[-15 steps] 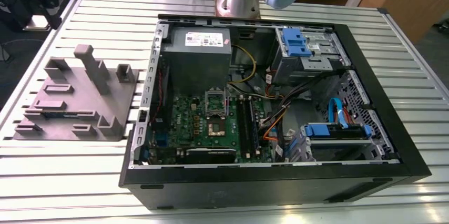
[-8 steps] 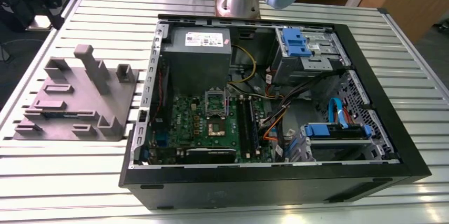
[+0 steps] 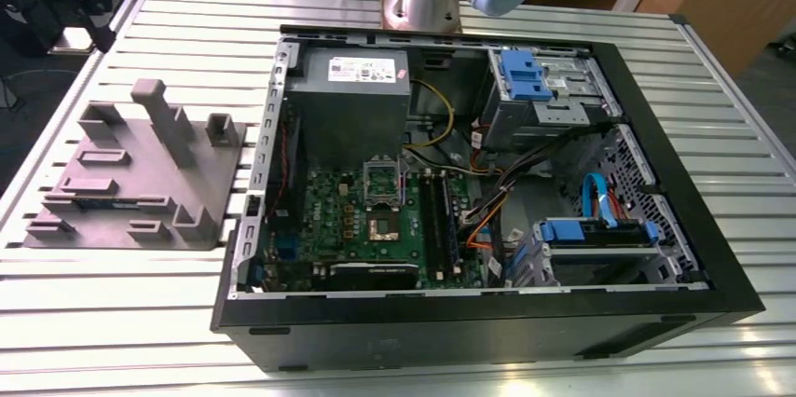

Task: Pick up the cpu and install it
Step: 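Pick up the cpu and move it towards the insertion slot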

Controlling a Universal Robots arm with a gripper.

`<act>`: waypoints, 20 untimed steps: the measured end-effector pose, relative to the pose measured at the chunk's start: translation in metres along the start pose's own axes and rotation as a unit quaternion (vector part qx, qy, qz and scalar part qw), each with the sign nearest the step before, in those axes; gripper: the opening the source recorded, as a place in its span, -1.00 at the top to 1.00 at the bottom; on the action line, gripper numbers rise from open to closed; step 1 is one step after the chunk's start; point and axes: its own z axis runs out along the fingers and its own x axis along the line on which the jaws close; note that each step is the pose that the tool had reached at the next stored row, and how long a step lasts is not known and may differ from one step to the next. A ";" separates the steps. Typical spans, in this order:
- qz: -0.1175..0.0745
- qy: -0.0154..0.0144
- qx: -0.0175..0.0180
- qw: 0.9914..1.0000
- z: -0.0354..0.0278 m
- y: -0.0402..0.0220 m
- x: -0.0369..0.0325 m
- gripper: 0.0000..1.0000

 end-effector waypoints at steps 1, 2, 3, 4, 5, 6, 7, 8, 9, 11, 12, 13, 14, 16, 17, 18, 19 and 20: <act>0.000 0.000 0.000 1.000 0.0000 0.0000 -0.0003 0.05; 0.000 0.000 0.000 1.000 0.0000 0.0000 -0.0005 0.05; 0.000 0.000 0.000 1.000 0.0000 0.0000 -0.0008 0.05; 0.000 0.000 0.000 1.000 0.0000 0.0000 -0.0010 0.05; 0.000 0.000 0.000 1.000 0.0000 0.0000 -0.0012 0.05; 0.000 0.000 0.000 1.000 0.0000 0.0000 -0.0015 0.05; 0.000 0.000 0.000 1.000 0.0000 0.0000 -0.0017 0.05; 0.000 0.000 0.000 1.000 0.0000 0.0000 -0.0020 0.05; 0.000 0.000 0.000 1.000 0.0000 0.0000 -0.0022 0.05; 0.000 0.000 0.000 1.000 0.0000 0.0000 -0.0026 0.05; 0.000 0.000 0.000 1.000 0.0000 0.0001 -0.0029 0.05; 0.000 0.000 0.000 1.000 0.0000 0.0001 -0.0032 0.05; 0.000 0.000 0.000 1.000 -0.0001 0.0001 -0.0034 0.05; 0.000 0.000 0.000 1.000 0.0000 0.0001 -0.0039 0.05; 0.000 0.000 0.000 1.000 0.0000 0.0001 -0.0042 0.05; 0.000 0.000 0.000 1.000 -0.0001 0.0001 -0.0046 0.05; 0.000 0.000 0.000 1.000 -0.0001 0.0001 -0.0049 0.05; 0.000 0.000 0.000 1.000 0.0000 0.0001 -0.0052 0.05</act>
